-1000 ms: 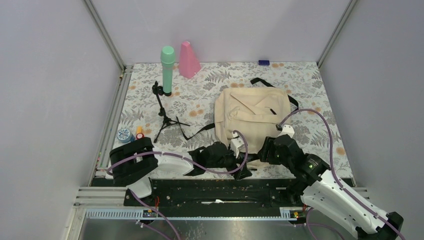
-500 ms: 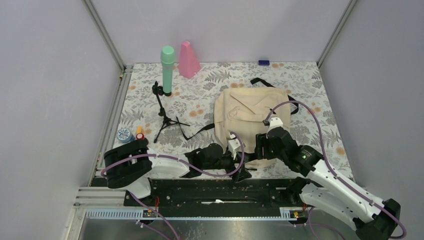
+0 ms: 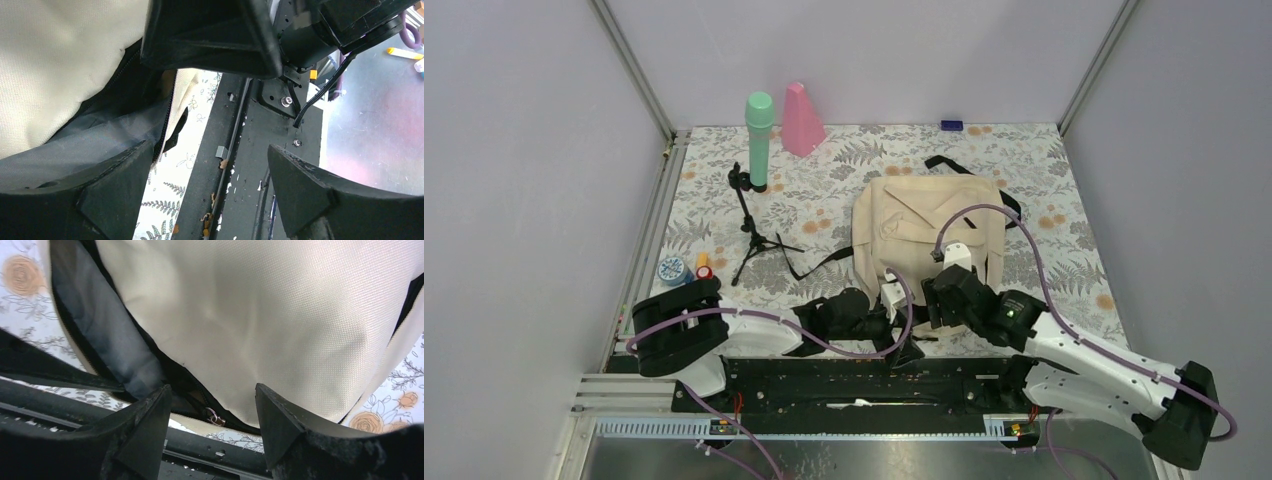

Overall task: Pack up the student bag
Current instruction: Zip the student bag at the center of the board.

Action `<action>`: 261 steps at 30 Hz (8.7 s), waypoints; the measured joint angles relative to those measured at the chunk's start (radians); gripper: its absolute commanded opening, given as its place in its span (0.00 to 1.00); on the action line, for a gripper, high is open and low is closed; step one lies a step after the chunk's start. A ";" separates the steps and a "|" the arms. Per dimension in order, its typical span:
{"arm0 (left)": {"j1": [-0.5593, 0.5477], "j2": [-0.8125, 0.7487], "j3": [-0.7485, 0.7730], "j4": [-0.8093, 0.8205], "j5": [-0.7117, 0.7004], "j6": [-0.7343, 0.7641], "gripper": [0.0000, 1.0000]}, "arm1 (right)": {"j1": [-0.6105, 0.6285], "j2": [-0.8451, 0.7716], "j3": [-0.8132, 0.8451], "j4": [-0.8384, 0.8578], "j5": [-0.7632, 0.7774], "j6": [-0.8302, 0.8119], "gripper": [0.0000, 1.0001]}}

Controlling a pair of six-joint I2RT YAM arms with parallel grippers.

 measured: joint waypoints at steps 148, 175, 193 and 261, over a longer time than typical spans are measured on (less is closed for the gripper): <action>0.108 0.029 0.185 -0.141 0.095 -0.005 0.32 | 0.098 -0.263 -0.118 0.165 0.135 0.350 0.00; 0.104 -0.027 0.195 -0.144 0.079 0.000 0.33 | 0.098 -0.268 -0.126 0.168 0.128 0.352 0.00; 0.103 -0.023 0.195 -0.170 0.061 0.018 0.31 | 0.098 -0.266 -0.126 0.168 0.127 0.352 0.00; 0.134 -0.097 0.204 -0.351 -0.176 0.130 0.00 | -0.300 -0.290 -0.159 0.066 0.114 0.475 0.00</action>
